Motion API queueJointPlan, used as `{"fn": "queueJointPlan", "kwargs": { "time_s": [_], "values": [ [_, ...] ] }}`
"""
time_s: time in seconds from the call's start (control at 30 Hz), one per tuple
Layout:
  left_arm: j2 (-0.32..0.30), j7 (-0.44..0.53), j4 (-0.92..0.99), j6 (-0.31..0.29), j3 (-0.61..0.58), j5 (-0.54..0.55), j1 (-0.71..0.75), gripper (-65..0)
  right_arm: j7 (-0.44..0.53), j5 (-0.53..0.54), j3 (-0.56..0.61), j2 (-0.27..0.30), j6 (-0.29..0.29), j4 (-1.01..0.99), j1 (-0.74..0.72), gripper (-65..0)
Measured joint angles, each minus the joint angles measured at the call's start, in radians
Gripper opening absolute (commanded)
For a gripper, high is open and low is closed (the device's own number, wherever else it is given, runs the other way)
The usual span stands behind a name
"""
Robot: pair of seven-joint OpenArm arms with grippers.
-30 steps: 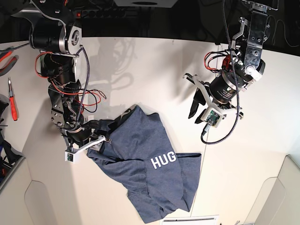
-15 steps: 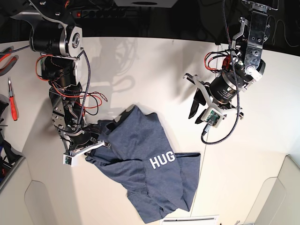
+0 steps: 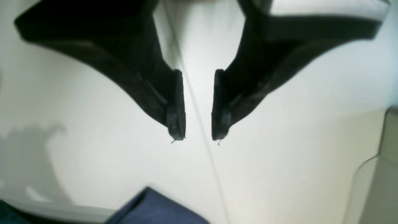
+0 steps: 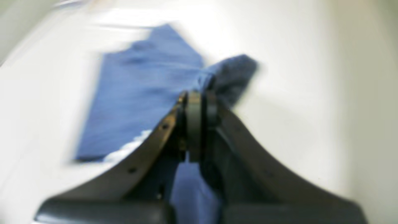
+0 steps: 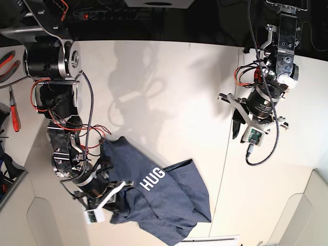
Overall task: Layout the t-shirt on the table in an organized manner, then fold the t-shirt properly
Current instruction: 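Lift and drag the t-shirt with the right gripper, then release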
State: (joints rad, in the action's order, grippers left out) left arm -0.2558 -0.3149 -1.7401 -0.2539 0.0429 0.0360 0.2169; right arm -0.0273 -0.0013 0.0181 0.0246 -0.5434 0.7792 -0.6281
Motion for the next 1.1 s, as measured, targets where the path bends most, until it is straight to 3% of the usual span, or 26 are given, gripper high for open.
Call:
{"fn": "queueJointPlan", "kwargs": {
  "time_s": [0.03,0.2,0.37,0.6,0.77,0.97,1.1],
  "values": [
    [0.001,0.000,0.000,0.000,0.025,0.001,-0.001,-46.7,-0.024,0.003,0.067,-0.003,-0.030,0.022,0.003,-65.0],
    [-0.018,-0.019,0.000,0.002,0.150,0.035,-0.001,-46.7,-0.308,0.072,0.377,-0.008,-0.032,0.211,0.055,-65.0],
    [-0.053,-0.034,0.000,0.001,0.231,0.098,-0.001,-46.7,-0.443,0.084,0.494,0.005,-0.012,0.499,0.151,-65.0],
    [-0.055,-0.060,0.000,-0.027,0.258,0.131,0.005,-46.7,-0.590,0.254,0.495,0.003,-0.011,0.713,0.188,-65.0],
    [-0.055,-0.060,0.000,-0.027,0.258,0.131,0.011,-46.7,-0.602,0.216,0.489,0.003,-0.009,0.705,0.204,-65.0],
    [-0.054,-0.060,0.000,-0.027,0.258,0.134,0.011,-46.7,-0.557,0.127,0.309,-0.003,0.211,0.705,0.202,-65.0],
    [-0.055,-0.060,0.000,-0.027,0.258,0.134,0.011,-46.7,-0.558,0.126,0.144,-0.002,0.253,0.697,0.202,-65.0]
  ]
}}
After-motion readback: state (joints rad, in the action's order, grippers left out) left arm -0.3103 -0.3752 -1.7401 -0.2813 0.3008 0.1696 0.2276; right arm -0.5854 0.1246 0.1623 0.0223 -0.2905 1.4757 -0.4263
